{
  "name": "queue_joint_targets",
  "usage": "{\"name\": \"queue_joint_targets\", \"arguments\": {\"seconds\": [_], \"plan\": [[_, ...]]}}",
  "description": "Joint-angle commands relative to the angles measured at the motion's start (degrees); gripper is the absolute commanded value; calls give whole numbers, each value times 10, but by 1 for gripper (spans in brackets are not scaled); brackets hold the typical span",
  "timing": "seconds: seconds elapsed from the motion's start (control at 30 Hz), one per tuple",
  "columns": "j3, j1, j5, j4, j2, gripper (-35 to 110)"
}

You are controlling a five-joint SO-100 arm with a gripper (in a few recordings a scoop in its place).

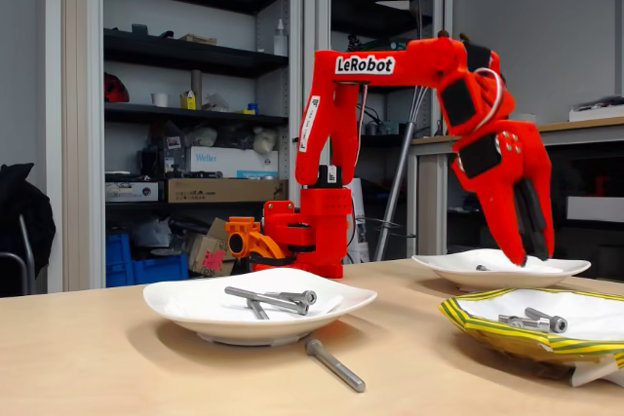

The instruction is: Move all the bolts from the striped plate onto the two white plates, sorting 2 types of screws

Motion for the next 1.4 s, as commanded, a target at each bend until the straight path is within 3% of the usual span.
{"name": "queue_joint_targets", "arguments": {"seconds": [0.0, 0.27, 0.83, 1.2, 1.37], "plan": [[-25, 8, 1, -35, -24, 17], [-48, 47, -18, -103, -99, 17], [-200, 44, -8, -14, -192, 13], [-117, 10, 31, -12, -157, 13], [-103, 17, 24, 2, -149, 2]]}}
